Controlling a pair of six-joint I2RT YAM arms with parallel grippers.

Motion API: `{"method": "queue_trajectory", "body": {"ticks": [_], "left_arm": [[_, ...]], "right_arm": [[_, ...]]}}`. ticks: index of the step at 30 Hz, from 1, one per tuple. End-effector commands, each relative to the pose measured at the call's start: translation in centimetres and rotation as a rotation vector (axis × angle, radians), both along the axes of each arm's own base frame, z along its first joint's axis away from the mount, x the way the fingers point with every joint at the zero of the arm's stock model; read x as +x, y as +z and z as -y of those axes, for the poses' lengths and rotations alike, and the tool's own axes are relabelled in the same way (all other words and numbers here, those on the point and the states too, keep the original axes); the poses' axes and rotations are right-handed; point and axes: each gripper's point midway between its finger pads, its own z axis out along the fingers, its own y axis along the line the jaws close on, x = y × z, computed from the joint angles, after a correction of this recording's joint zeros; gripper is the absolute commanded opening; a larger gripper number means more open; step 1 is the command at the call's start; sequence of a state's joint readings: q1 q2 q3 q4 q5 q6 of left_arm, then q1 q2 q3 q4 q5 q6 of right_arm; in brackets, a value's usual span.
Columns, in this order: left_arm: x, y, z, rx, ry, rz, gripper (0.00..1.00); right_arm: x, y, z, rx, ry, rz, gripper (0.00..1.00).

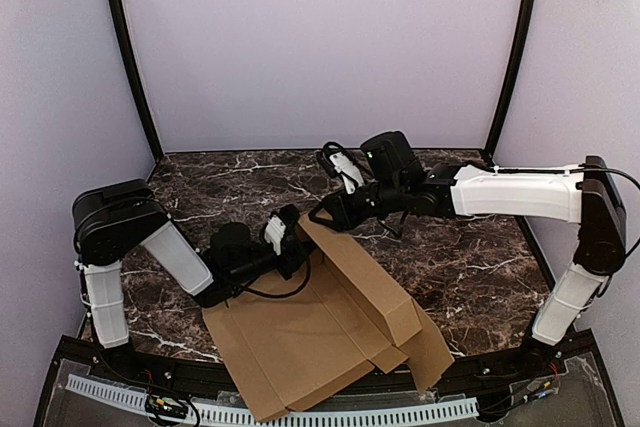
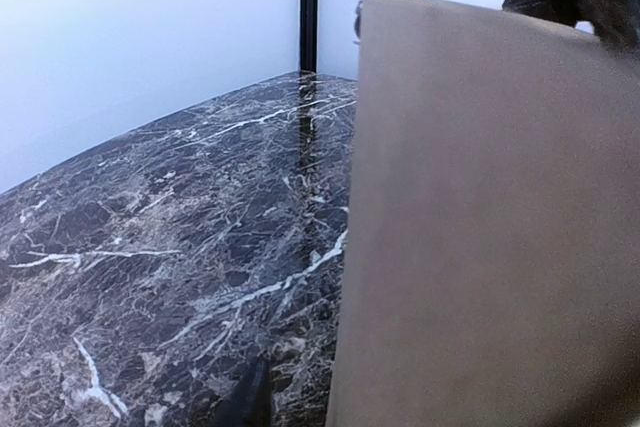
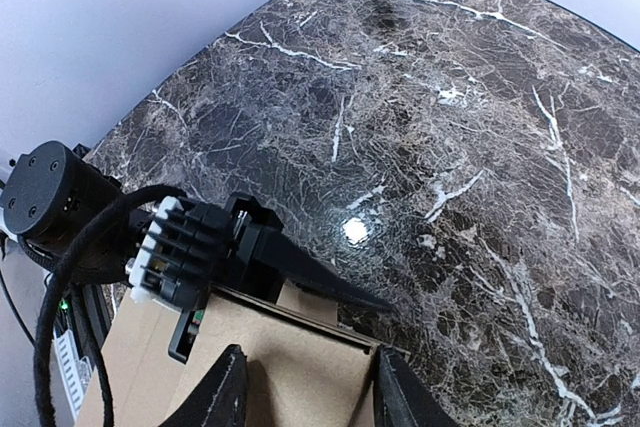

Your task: Fold the paper box

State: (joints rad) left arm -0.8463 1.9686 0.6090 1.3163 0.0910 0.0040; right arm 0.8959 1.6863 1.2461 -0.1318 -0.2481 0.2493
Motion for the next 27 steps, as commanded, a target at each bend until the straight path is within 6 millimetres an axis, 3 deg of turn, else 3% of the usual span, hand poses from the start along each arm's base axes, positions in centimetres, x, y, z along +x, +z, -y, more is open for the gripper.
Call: {"method": "queue_trajectory", "body": {"ticks": [1,2,3,10,12,13,15,17,21,27], "left_arm": [[-0.1,-0.9,0.8,-0.008,-0.027,-0.039,0.11],[-0.2,-0.9,0.9,-0.010,-0.033,-0.043,0.03],[-0.2,-1.1,0.9,-0.008,-0.034,-0.046,0.02],[-0.1,-1.1,0.7,-0.008,-0.021,-0.046,0.01],[0.0,-1.2,0.8,-0.006,-0.022,-0.054,0.08],[-0.1,-1.3,0.8,-0.005,-0.024,-0.058,0.21],[-0.2,-1.6,0.6,0.001,-0.021,-0.063,0.35],[-0.2,-1.8,0.2,0.009,-0.006,-0.063,0.42],[-0.2,-2.1,-0.6,0.018,0.022,-0.065,0.53],[-0.8,-3.6,-1.5,0.023,0.039,-0.095,0.56]], "right_arm": [[-2.4,-5.3,2.3,-0.165,0.009,-0.123,0.40],[-2.4,-5.3,2.4,-0.166,0.008,-0.124,0.40],[-2.4,-5.3,2.4,-0.166,0.009,-0.122,0.40],[-2.3,-5.1,2.5,-0.165,0.004,-0.116,0.40],[-2.3,-5.1,2.5,-0.166,0.003,-0.115,0.40],[-2.3,-5.1,2.5,-0.166,0.004,-0.114,0.41],[-2.4,-5.1,2.6,-0.166,0.003,-0.115,0.41],[-2.4,-5.2,2.6,-0.167,0.003,-0.117,0.41],[-2.4,-5.4,2.6,-0.167,0.002,-0.120,0.41],[-2.5,-5.3,2.7,-0.162,0.001,-0.120,0.41]]}}
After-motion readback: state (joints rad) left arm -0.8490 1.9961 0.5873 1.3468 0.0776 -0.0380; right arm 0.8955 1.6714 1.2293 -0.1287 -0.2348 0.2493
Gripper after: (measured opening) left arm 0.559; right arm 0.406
